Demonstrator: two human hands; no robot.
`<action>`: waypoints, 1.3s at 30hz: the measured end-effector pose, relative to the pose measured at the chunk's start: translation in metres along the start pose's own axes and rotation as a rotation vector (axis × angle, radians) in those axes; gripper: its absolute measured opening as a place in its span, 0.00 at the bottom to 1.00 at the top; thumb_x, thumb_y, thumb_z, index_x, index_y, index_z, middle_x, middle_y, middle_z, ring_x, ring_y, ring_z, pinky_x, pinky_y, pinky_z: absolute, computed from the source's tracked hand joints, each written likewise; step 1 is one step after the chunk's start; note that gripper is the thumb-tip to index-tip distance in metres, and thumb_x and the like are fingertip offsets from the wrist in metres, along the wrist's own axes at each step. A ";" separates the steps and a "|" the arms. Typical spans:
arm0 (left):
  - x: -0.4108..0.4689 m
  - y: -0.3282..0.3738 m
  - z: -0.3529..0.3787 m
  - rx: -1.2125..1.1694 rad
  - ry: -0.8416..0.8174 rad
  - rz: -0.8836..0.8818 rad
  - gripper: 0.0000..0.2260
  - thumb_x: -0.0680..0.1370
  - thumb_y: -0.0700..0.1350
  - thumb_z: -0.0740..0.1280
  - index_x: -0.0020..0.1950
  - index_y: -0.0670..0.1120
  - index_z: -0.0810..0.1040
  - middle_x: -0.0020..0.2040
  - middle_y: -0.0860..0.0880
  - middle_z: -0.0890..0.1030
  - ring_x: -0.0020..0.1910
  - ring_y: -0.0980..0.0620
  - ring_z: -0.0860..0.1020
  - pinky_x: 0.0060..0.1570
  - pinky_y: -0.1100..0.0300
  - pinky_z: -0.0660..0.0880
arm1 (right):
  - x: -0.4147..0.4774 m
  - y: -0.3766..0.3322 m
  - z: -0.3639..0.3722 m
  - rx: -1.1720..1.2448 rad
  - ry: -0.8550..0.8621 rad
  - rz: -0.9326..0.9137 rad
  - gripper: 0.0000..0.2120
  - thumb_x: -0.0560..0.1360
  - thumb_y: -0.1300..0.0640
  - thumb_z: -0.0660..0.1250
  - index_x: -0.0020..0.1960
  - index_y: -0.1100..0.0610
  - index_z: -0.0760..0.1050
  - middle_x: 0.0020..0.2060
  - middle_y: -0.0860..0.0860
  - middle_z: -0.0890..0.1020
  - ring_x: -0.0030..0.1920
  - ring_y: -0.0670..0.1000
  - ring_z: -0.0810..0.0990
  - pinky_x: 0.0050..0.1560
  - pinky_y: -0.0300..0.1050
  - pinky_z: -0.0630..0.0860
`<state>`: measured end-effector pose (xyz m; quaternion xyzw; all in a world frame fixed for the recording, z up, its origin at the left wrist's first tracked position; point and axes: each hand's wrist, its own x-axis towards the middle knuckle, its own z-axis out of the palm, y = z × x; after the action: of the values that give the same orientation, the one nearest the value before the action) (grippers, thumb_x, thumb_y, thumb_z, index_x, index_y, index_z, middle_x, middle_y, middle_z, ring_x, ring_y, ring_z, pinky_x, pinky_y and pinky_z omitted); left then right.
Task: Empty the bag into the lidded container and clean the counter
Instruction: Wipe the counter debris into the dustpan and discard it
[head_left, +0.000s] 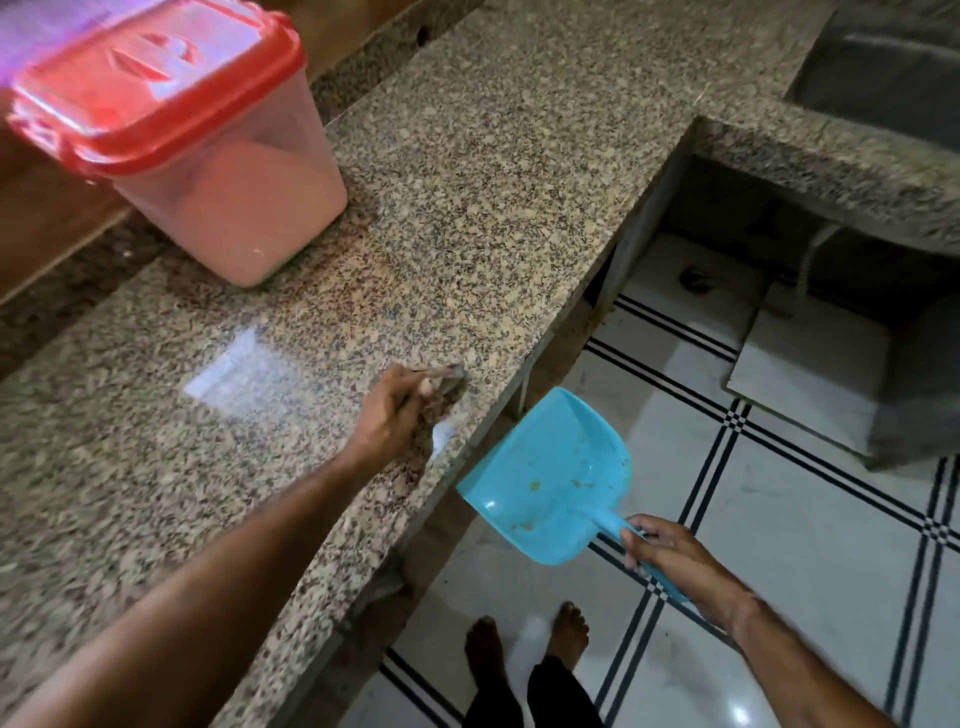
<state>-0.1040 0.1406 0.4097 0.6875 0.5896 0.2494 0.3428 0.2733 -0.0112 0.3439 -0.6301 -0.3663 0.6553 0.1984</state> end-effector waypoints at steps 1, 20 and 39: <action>-0.004 0.002 -0.006 -0.051 0.062 -0.063 0.11 0.85 0.51 0.60 0.55 0.53 0.83 0.54 0.48 0.75 0.53 0.52 0.75 0.52 0.52 0.79 | 0.001 -0.003 0.003 0.001 -0.002 -0.009 0.11 0.81 0.50 0.69 0.56 0.57 0.83 0.37 0.53 0.82 0.38 0.46 0.80 0.44 0.43 0.75; -0.068 0.035 0.047 0.299 0.324 -0.590 0.13 0.85 0.51 0.62 0.64 0.49 0.82 0.53 0.53 0.73 0.41 0.59 0.69 0.39 0.66 0.62 | -0.017 0.025 0.050 -0.002 0.054 0.036 0.12 0.82 0.53 0.68 0.57 0.61 0.82 0.39 0.51 0.83 0.39 0.45 0.82 0.42 0.39 0.77; -0.005 0.004 0.012 0.274 0.244 -0.351 0.12 0.84 0.49 0.63 0.52 0.42 0.82 0.52 0.49 0.79 0.41 0.54 0.76 0.36 0.63 0.71 | -0.020 0.018 0.046 -0.048 0.049 0.019 0.11 0.83 0.51 0.67 0.58 0.57 0.82 0.38 0.53 0.82 0.39 0.47 0.78 0.46 0.41 0.76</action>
<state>-0.0937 0.1330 0.4052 0.5793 0.7653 0.1848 0.2108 0.2345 -0.0481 0.3415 -0.6540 -0.3707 0.6327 0.1860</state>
